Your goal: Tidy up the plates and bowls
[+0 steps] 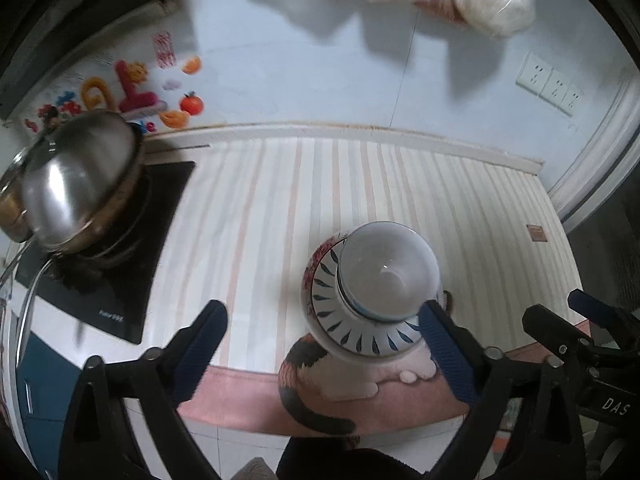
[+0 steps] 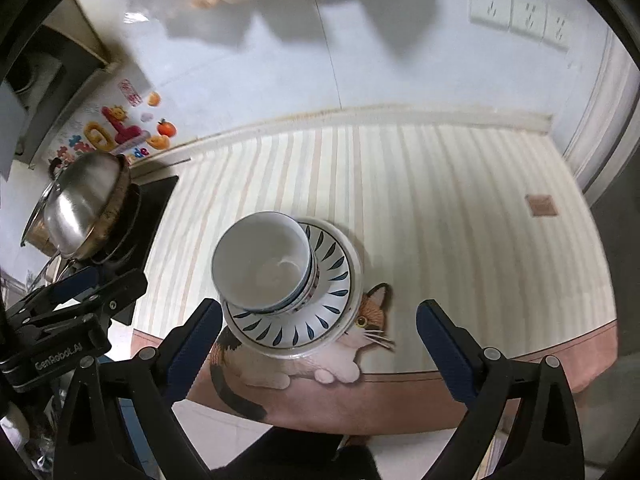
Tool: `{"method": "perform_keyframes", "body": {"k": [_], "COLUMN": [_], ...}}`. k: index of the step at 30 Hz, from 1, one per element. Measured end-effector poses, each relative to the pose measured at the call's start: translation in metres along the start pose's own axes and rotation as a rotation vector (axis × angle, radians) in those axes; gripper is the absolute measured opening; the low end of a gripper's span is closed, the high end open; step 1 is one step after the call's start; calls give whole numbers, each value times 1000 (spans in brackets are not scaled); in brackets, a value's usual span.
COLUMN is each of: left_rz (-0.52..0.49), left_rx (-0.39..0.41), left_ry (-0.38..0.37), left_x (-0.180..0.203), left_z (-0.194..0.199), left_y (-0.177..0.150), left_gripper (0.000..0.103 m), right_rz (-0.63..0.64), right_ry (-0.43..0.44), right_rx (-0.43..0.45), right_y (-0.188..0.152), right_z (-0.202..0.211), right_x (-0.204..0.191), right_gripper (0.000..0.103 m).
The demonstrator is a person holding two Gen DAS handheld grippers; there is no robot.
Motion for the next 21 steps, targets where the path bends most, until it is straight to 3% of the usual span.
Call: {"method": "perform_keyframes", "body": {"k": [10, 21], "left_rz": [26, 35], "left_rx": [137, 246], "left_ry": [47, 35], "left_x": [5, -12], "left_z": [86, 157], "left_y": [-73, -139], "left_gripper": [99, 99], "right_rz": [79, 72], "right_ry": [-40, -62], "right_rx": [135, 278], "right_y": [-72, -157], "right_z": [86, 173], "right_x": [-30, -51], "right_gripper": [100, 101]}}
Point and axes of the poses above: each gripper's, at about its wrist camera, not at the fingertips, and z roughly against the way its jaws point, x to its right, y to its top, the point moved 3 cm from there along -z, roughly the way its jaws point, and after that the axes turned 13 degrees about -x, right-handed, at the moved point
